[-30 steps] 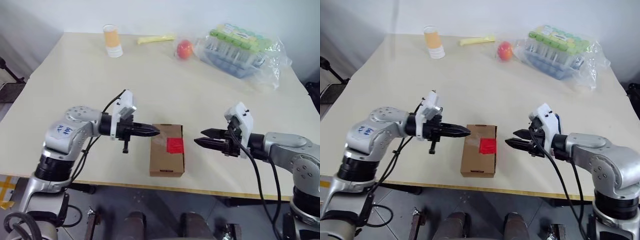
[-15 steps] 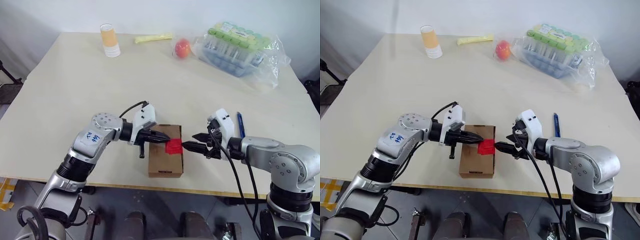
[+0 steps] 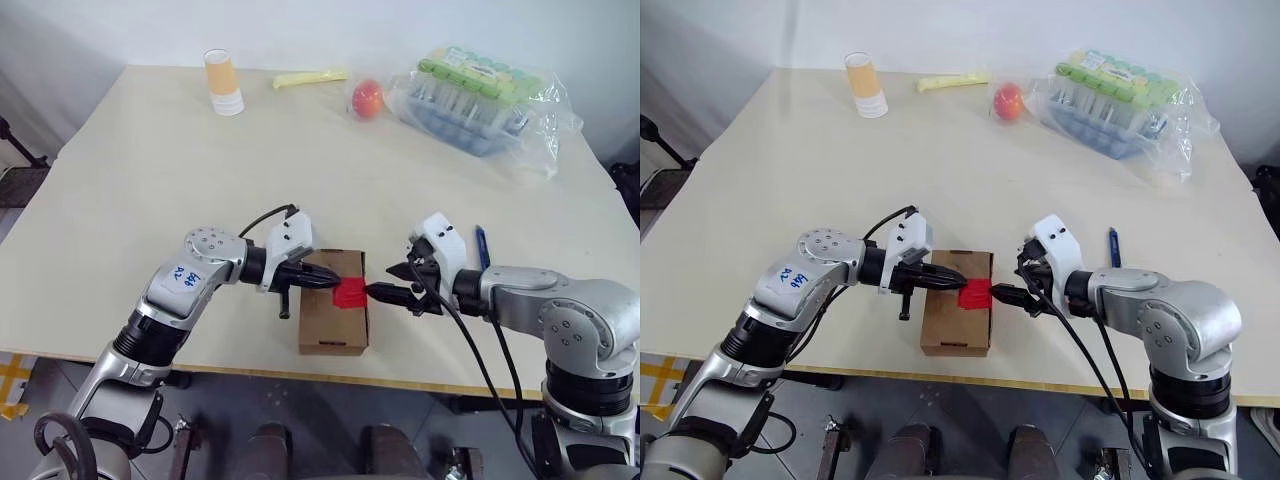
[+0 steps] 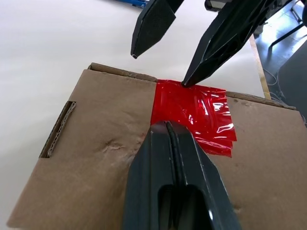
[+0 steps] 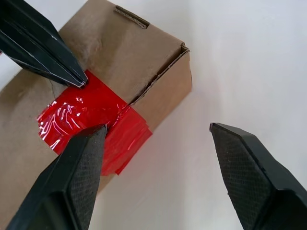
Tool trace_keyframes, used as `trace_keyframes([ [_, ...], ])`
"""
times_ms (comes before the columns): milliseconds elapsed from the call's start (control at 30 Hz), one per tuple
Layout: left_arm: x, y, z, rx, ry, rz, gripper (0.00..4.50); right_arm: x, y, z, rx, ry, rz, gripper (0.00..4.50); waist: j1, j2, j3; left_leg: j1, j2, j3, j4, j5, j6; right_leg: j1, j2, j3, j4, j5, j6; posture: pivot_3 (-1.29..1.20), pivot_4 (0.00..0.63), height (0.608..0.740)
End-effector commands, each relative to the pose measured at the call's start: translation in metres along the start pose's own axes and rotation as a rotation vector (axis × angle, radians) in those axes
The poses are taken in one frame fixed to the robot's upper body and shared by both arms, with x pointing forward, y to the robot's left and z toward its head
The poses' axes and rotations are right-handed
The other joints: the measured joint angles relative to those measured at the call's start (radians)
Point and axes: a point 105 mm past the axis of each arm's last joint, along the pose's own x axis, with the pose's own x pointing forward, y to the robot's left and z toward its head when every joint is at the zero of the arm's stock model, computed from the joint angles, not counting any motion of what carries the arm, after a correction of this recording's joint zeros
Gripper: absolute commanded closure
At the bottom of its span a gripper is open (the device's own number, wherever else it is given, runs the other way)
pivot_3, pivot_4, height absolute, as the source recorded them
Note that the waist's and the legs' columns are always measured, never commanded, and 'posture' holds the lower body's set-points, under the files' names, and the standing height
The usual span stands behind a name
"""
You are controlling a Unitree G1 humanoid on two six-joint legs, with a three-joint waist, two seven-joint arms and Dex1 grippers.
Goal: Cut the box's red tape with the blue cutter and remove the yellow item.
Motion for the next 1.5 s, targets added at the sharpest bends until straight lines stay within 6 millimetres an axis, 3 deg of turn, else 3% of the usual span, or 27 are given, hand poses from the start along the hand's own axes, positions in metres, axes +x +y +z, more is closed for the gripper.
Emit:
trace_keyframes([
  [33,0.002,-0.004,-0.016,-0.025,0.060,-0.007,4.50,0.009,-0.006,-0.010,0.041,0.062,-0.066,0.96,0.000,-0.001,-0.001,0.000,0.000,0.000,0.000,0.000,0.000,0.000,0.000,0.000,0.000,0.000,0.000,0.00,0.150,0.740],
  [233,0.003,-0.006,-0.018,-0.027,0.065,-0.007,4.50,0.011,-0.009,-0.020,-0.031,0.152,-0.123,0.96,-0.002,-0.001,-0.004,0.006,0.000,0.001,-0.001,0.001,-0.001,0.005,0.000,0.001,0.000,0.000,0.000,0.00,0.150,0.740],
  [400,0.000,-0.007,-0.026,-0.040,0.093,-0.003,4.50,0.001,-0.025,-0.029,-0.129,0.234,-0.220,0.96,0.004,-0.004,-0.010,0.009,0.000,0.002,-0.002,0.001,-0.001,0.007,0.000,0.002,-0.001,0.000,0.000,0.00,0.150,0.740],
  [500,0.000,-0.009,-0.030,-0.057,0.110,0.002,4.50,-0.001,-0.030,-0.028,-0.148,0.240,-0.233,0.96,0.008,-0.010,-0.012,0.010,0.000,0.000,-0.002,0.001,-0.001,0.009,0.000,0.002,-0.002,0.000,0.000,0.00,0.150,0.740],
  [867,0.002,-0.012,-0.036,-0.079,0.118,0.008,4.50,0.002,-0.030,-0.027,-0.129,0.211,-0.217,0.96,0.001,-0.004,-0.011,0.008,0.001,0.003,-0.004,0.001,-0.001,0.006,0.000,0.004,-0.001,0.000,-0.001,0.00,0.150,0.740],
  [1000,0.002,-0.012,-0.036,-0.078,0.117,0.012,4.50,-0.006,-0.033,-0.021,-0.059,0.158,-0.166,0.96,0.002,-0.004,-0.011,0.008,0.001,0.003,-0.004,0.001,-0.001,0.006,0.000,0.004,-0.002,0.000,-0.001,0.00,0.150,0.740],
  [1167,0.002,-0.011,-0.034,-0.069,0.116,0.012,4.50,-0.021,-0.047,-0.012,0.202,0.078,-0.022,0.96,0.002,-0.004,-0.011,0.008,0.001,0.004,-0.004,0.001,-0.001,0.006,0.000,0.004,-0.002,0.000,-0.001,0.00,0.150,0.740],
  [1333,0.002,-0.010,-0.033,-0.064,0.111,0.019,4.50,-0.001,-0.045,-0.026,0.370,0.110,0.104,0.96,0.002,-0.004,-0.011,0.008,0.001,0.004,-0.004,0.001,-0.001,0.006,0.001,0.004,-0.002,0.000,-0.001,0.00,0.150,0.740],
  [1500,0.000,-0.009,-0.032,-0.063,0.109,0.029,4.50,0.015,-0.036,-0.031,0.388,0.156,0.170,0.96,0.001,-0.004,-0.011,0.009,0.001,0.004,-0.004,0.001,-0.001,0.006,0.001,0.004,-0.002,0.000,-0.001,0.00,0.150,0.740],
])
